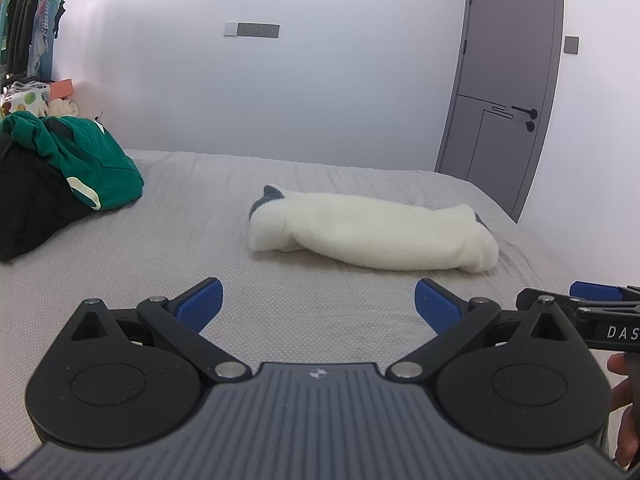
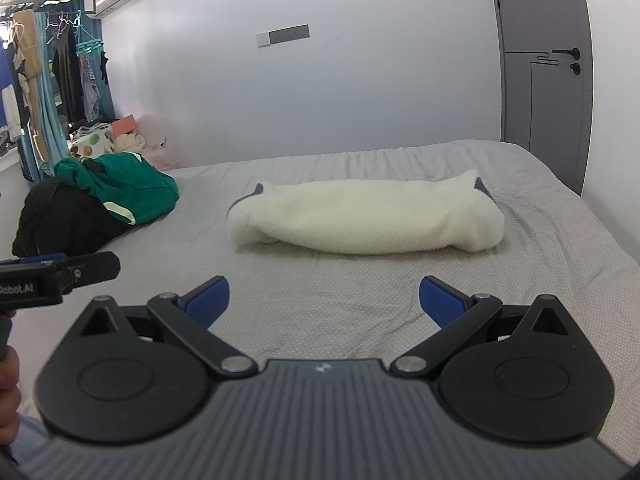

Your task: Fold large clothes

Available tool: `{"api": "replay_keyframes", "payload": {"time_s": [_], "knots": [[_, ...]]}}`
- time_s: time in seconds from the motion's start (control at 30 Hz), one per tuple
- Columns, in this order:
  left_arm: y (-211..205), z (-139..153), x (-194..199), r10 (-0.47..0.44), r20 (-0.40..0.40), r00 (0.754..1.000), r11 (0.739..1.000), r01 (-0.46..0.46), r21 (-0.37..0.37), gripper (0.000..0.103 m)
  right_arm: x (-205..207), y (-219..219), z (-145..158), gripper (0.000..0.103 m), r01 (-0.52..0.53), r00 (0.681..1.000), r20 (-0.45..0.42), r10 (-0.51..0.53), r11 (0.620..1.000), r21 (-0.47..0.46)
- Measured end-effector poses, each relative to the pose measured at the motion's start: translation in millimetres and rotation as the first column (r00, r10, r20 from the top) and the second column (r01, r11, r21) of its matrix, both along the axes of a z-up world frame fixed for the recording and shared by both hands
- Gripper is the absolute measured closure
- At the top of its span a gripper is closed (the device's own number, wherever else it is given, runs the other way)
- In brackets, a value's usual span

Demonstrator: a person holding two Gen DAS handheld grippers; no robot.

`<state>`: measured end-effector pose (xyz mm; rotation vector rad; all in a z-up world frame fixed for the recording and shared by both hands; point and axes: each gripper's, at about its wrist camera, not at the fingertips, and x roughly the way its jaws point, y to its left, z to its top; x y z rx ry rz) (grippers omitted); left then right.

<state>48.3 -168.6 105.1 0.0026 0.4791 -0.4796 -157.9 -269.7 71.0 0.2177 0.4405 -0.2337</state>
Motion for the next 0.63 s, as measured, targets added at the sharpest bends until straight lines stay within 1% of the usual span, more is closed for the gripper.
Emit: {"api": "replay_keyframes", "payload": {"time_s": [0.63], "knots": [[1.6,-2.5,1.5,-0.005,-0.006,1.0,1.0,0.005,0.005,0.0,0.1,-0.1,-1.0,0.0,-0.001,1.0,-0.004,0.001,1.0,0.001]]}}
